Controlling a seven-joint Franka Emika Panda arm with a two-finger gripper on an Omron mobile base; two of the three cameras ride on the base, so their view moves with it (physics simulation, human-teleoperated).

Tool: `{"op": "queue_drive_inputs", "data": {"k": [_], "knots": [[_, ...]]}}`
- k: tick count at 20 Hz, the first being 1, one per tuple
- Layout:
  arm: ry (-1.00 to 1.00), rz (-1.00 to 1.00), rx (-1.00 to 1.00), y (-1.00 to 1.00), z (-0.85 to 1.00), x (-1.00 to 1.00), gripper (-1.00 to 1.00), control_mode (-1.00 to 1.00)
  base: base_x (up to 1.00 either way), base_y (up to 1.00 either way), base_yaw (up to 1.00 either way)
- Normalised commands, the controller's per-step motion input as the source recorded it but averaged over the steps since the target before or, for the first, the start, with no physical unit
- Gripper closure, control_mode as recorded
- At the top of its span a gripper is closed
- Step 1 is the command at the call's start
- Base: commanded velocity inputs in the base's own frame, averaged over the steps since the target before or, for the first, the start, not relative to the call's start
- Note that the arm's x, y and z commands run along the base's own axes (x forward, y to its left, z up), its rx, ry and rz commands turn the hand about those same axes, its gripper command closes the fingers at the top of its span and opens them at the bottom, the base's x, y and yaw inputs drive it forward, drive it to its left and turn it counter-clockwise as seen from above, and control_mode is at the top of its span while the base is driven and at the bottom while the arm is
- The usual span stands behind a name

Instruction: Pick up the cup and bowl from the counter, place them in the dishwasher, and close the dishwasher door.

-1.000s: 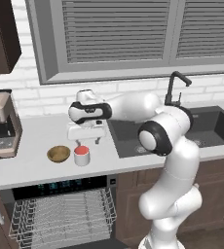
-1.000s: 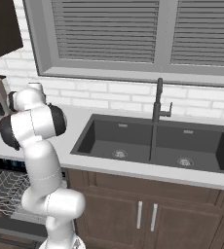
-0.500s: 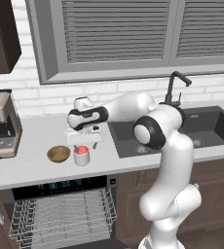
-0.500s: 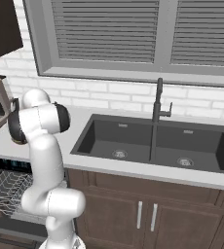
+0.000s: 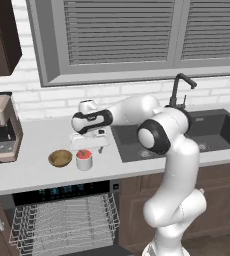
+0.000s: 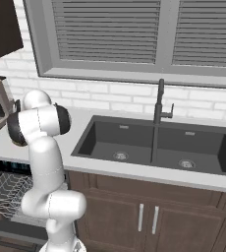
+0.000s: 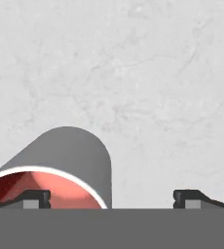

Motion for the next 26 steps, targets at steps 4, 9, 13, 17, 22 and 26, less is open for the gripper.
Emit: {"op": "queue_drive_inputs", "data": {"k": [4,9,13,17,22,26], "knots": [[0.0,0.0,0.0,-0.25,-0.25,-0.08,-1.0,-1.0,0.0,0.0,0.0],[-0.01,0.0,0.0,0.0,-0.51,0.0,-1.0,-1.0,0.0,0.0,0.0],[0.0,0.0,0.01,0.0,-0.13,0.0,-1.0,-1.0,0.0,0.0,0.0],[0.0,0.0,0.0,0.0,0.0,0.0,1.0,-1.0,0.0,0.0,0.0],[0.0,0.0,0.0,0.0,0.0,0.0,1.0,-1.0,0.0,0.0,0.0],[-0.01,0.0,0.0,-0.04,0.0,-0.27,1.0,-1.0,0.0,0.0,0.0]]}}
